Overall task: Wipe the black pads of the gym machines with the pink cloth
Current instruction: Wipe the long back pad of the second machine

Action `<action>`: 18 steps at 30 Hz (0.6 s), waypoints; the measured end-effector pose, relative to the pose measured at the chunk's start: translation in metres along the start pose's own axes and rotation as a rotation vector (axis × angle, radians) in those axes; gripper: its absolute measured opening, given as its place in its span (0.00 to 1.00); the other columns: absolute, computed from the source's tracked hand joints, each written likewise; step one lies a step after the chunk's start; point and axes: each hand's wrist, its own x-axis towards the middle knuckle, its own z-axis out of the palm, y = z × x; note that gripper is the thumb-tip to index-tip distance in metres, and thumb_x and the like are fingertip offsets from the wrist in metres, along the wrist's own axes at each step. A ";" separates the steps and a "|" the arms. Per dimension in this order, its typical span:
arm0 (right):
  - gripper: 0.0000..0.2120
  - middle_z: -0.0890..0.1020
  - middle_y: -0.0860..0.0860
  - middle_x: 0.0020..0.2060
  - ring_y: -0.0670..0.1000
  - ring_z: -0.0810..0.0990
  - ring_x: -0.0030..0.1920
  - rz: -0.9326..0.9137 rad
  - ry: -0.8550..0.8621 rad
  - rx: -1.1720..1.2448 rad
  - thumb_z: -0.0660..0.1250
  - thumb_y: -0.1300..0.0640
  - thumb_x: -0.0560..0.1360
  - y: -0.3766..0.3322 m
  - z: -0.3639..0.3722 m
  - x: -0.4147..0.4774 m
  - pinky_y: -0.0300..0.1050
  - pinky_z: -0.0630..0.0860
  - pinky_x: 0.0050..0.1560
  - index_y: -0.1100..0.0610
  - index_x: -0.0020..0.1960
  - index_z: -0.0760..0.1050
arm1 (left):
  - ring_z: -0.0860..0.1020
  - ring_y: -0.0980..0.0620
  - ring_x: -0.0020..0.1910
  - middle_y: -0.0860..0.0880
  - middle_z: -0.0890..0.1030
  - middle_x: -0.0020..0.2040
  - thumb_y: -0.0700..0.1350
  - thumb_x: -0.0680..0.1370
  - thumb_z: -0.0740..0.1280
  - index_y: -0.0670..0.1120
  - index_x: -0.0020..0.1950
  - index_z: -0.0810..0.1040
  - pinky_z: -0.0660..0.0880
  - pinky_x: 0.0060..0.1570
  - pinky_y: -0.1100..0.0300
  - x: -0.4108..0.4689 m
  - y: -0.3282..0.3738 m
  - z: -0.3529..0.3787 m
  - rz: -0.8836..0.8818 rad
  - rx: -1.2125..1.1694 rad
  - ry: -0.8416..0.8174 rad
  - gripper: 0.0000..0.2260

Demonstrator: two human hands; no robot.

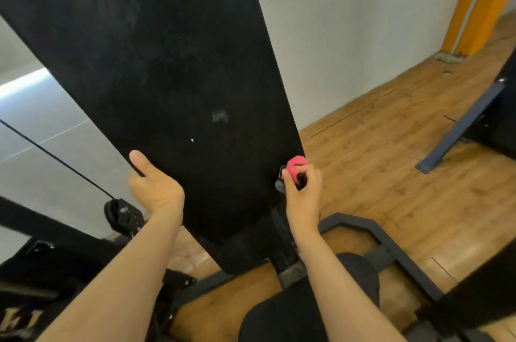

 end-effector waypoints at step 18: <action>0.06 0.74 0.50 0.45 0.37 0.71 0.44 0.055 0.038 0.116 0.68 0.58 0.77 -0.005 -0.012 0.032 0.26 0.66 0.44 0.56 0.43 0.72 | 0.69 0.54 0.53 0.57 0.71 0.47 0.63 0.82 0.46 0.44 0.69 0.69 0.61 0.57 0.60 -0.003 0.001 0.005 -0.005 -0.017 0.050 0.28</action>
